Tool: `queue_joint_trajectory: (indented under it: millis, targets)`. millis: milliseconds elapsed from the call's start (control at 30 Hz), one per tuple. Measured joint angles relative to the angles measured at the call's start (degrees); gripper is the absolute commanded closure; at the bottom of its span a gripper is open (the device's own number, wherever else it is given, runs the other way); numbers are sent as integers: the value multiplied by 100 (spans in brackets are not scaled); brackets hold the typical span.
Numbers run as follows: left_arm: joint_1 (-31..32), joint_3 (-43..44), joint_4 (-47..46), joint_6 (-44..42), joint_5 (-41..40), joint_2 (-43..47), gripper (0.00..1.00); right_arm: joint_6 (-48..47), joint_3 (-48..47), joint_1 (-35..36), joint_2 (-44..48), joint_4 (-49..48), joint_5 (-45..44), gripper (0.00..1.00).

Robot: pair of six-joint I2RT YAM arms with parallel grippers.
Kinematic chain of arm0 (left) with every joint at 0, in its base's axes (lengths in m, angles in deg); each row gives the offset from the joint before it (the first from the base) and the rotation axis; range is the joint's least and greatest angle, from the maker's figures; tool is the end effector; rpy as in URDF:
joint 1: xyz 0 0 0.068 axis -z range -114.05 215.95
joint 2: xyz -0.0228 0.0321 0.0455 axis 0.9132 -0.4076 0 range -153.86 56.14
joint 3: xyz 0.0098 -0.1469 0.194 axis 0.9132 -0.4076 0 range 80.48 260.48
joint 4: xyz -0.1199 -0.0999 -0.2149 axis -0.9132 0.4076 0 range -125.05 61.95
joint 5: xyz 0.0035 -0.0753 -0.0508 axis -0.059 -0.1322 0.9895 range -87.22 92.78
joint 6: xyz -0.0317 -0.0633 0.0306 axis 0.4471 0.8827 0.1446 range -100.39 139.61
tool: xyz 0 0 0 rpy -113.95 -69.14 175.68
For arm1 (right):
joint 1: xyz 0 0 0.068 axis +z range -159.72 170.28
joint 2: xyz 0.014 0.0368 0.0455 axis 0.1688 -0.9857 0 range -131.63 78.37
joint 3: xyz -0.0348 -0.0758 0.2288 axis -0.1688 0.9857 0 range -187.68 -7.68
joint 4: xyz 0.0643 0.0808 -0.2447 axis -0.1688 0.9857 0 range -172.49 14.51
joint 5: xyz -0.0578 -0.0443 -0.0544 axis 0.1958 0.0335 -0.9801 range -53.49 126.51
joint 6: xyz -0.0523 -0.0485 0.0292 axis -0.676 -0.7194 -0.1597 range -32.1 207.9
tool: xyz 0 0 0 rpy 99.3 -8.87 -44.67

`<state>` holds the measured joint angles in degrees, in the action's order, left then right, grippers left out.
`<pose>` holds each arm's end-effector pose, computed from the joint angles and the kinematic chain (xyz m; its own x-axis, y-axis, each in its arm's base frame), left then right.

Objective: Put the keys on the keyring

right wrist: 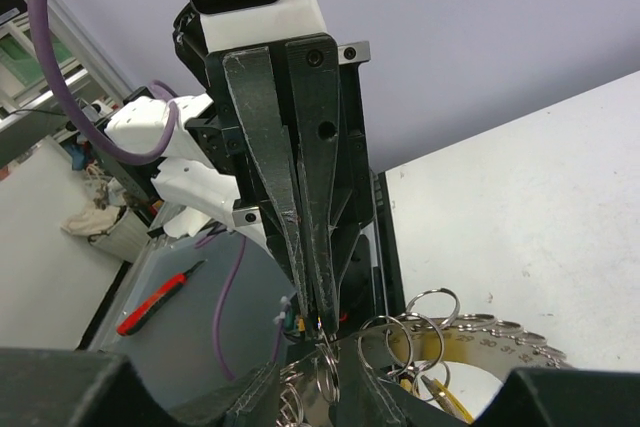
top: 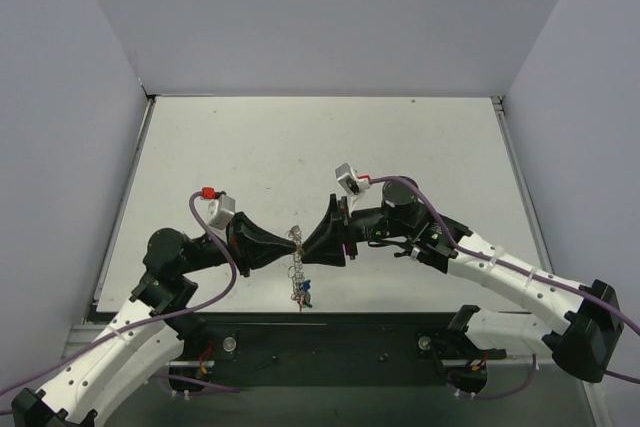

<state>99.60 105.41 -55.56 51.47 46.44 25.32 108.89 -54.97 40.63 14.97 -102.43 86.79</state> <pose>0.1340 -0.1437 0.2979 -0.3268 -0.2412 -0.9138 0.9237 0.1232 -0.3629 0.1445 0.2534 0.3185 -0.3121 -0.0175 -0.9499 -0.9318 -0.1894 0.3096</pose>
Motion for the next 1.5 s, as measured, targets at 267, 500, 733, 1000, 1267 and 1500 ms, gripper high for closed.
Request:
queue_joint_trajectory:
  millis: [267, 500, 733, 1000, 1267, 1500]
  targets:
    - [0, -7, -4, 2, 2, 2, 100, -116, -4, 0, 83, 55, -291, 60]
    - [0, -7, -4, 2, -4, 11, 100, -157, -31, 66, 22, 184, -289, 62]
    - [0, -15, -4, 2, -66, 35, 100, -162, -52, 116, -31, 238, -260, 70]
    - [0, -15, -4, 2, -131, 44, 100, -103, -72, 151, -138, 210, -227, 100]
    - [0, -70, 59, -13, -247, 166, 100, -20, -72, 151, -138, 177, -295, 100]
    - [2, -22, 817, -289, -850, 468, 10, -146, -76, 151, -2, 411, -476, 100]
